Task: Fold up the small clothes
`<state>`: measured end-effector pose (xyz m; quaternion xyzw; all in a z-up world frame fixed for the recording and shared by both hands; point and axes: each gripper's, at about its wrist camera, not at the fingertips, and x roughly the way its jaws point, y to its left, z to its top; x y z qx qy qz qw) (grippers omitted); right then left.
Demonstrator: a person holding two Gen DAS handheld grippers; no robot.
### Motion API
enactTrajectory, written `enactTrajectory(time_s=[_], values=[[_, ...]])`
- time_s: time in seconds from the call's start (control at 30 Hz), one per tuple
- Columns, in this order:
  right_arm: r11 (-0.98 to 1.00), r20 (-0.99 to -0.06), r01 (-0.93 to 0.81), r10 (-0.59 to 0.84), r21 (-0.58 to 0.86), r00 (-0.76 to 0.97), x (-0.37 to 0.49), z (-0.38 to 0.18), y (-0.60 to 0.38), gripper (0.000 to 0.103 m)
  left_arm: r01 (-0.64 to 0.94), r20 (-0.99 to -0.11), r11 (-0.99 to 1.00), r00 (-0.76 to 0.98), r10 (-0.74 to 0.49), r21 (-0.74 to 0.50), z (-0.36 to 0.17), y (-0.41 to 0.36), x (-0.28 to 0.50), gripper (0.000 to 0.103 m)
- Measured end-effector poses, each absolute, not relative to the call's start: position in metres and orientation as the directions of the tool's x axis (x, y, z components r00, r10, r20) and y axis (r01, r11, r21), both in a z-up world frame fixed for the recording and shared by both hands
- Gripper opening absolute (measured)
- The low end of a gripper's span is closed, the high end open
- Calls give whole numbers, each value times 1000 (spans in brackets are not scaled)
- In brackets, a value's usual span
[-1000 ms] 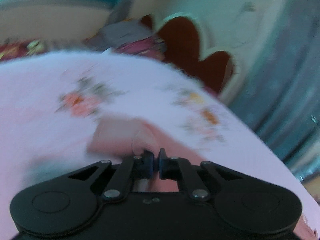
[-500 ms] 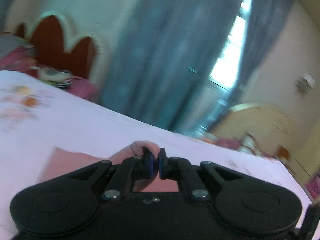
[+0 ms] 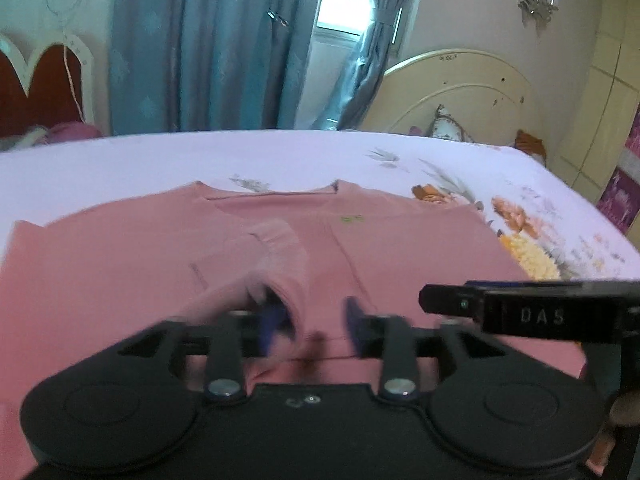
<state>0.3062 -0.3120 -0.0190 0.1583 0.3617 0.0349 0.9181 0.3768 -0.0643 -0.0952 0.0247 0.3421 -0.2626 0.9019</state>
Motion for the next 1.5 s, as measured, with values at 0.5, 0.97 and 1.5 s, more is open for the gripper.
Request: enactTrajectory(time_s=[0.5, 0.97, 1.5], values=[[954, -648, -299, 235, 12, 725, 318, -23, -196, 75, 188, -673, 978, 735, -78, 92, -114, 52, 356, 63], [986, -602, -151, 162, 70, 782, 345, -22, -223, 12, 38, -629, 987, 775, 70, 157, -128, 67, 372, 49], [933, -701, 126, 159, 337, 695, 319, -43, -340, 21, 108, -663, 984, 749, 14, 143, -118, 73, 375, 20]])
